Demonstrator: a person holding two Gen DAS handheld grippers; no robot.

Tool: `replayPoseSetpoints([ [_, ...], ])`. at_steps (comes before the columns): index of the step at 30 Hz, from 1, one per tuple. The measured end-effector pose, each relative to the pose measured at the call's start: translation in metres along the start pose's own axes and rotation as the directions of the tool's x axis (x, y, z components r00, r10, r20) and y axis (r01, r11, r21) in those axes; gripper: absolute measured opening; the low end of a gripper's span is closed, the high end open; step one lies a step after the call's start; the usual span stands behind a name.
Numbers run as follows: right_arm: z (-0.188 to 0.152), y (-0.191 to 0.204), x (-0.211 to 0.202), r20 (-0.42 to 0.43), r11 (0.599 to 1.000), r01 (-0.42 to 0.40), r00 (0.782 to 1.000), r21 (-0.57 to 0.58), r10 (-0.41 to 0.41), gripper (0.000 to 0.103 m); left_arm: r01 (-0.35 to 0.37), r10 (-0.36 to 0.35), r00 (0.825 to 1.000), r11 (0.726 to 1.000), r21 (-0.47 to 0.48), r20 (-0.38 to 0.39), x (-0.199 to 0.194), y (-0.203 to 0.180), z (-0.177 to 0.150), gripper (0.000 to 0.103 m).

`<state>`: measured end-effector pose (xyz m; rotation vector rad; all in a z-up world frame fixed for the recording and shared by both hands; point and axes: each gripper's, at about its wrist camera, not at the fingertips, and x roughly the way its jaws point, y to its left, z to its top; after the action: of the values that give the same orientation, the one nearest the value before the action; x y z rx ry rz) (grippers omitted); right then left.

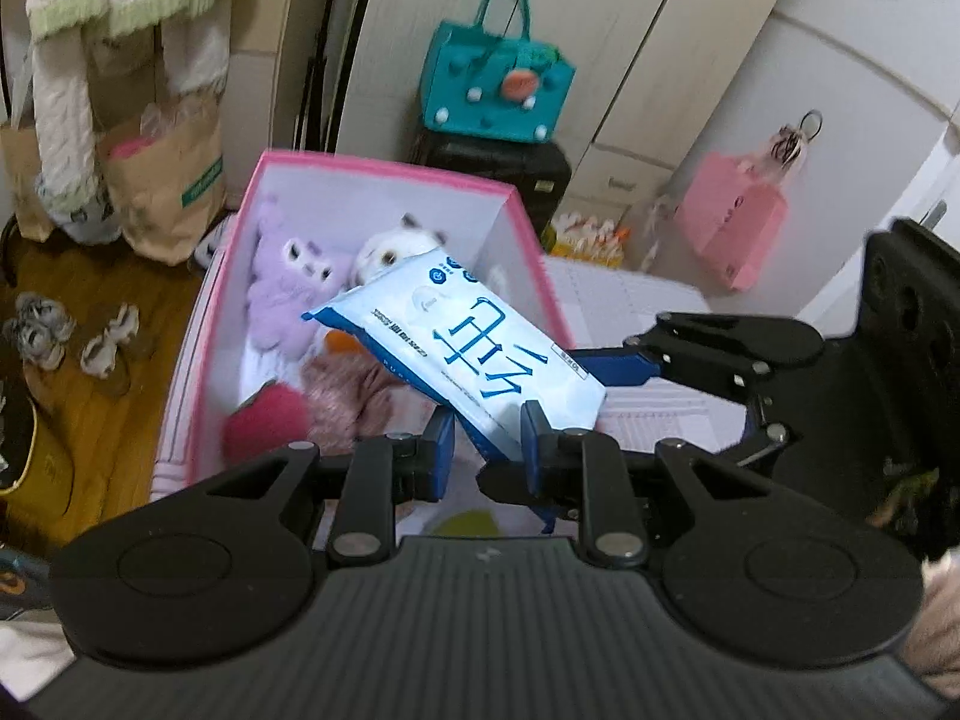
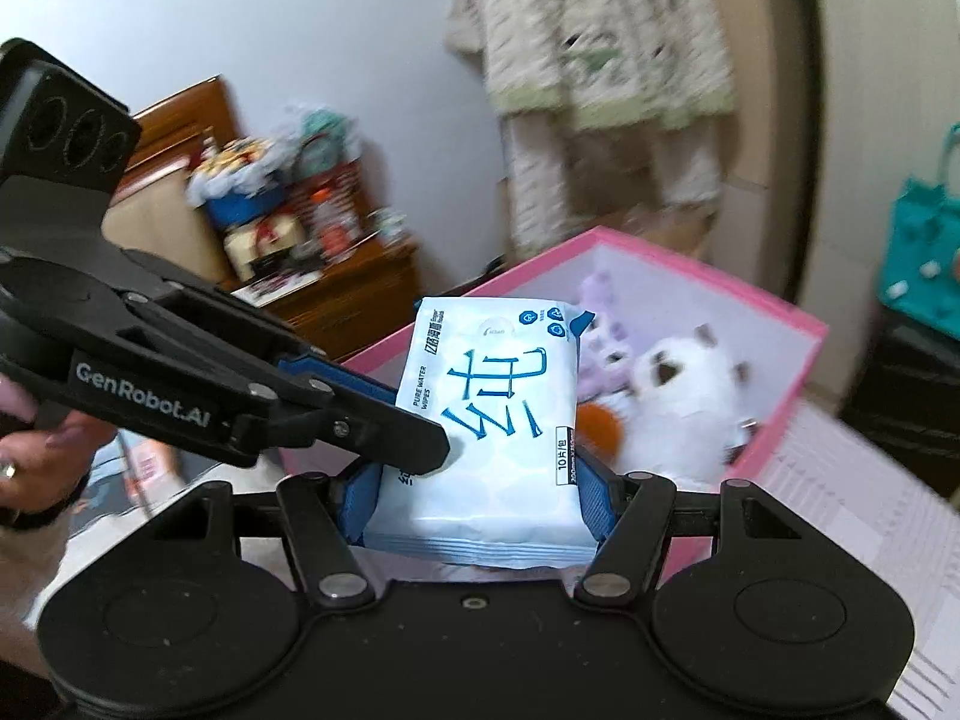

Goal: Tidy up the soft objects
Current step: 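Carry the tissue pack with the left tool while the right tool carries the wipes pack over the box, then open both tools releasing the tissue pack and wipes pack into the box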

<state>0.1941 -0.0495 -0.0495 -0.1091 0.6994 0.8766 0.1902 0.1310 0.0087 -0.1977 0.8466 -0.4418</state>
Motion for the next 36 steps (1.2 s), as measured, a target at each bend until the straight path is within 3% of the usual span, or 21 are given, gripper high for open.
replayPoseSetpoints([
  [5, 0.002, -0.001, 0.019, -0.056, 0.998, -0.047, 0.997, -0.037, 0.045, 0.07, -0.005, 0.003, 0.996, 1.0, -0.019, -0.085, 0.008, 0.021, 0.002, 0.021],
  [13, 0.006, -0.008, 0.046, -0.154, 0.984, -0.108, 0.984, -0.138, 0.086, 0.07, -0.021, 0.019, 0.99, 1.0, -0.013, -0.14, 0.026, 0.032, -0.002, 0.023],
  [17, 0.012, -0.008, 0.064, -0.227, 0.974, -0.111, 0.972, -0.195, 0.065, 0.071, -0.065, 0.076, 0.978, 0.996, 0.061, -0.195, 0.038, 0.025, -0.002, 0.023],
  [20, 0.014, -0.012, 0.068, -0.255, 0.974, -0.128, 0.964, -0.188, 0.077, 0.073, -0.093, 0.111, 0.965, 0.992, 0.087, -0.236, 0.049, 0.024, 0.004, 0.034],
  [23, 0.011, -0.011, 0.062, -0.233, 0.972, -0.094, 0.971, -0.214, 0.043, 0.076, -0.107, 0.131, 0.959, 0.988, 0.107, -0.252, 0.05, 0.025, 0.007, 0.041],
  [27, 0.008, -0.01, 0.046, -0.187, 0.97, -0.052, 0.982, -0.237, 0.007, 0.077, -0.126, 0.153, 0.971, 0.98, 0.152, -0.183, 0.035, 0.02, 0.003, 0.042],
  [36, 0.004, -0.011, -0.016, -0.06, 0.994, 0.025, 0.998, -0.107, -0.031, 0.078, -0.099, 0.112, 0.99, 0.985, 0.138, -0.09, 0.003, 0.006, -0.004, 0.054],
])
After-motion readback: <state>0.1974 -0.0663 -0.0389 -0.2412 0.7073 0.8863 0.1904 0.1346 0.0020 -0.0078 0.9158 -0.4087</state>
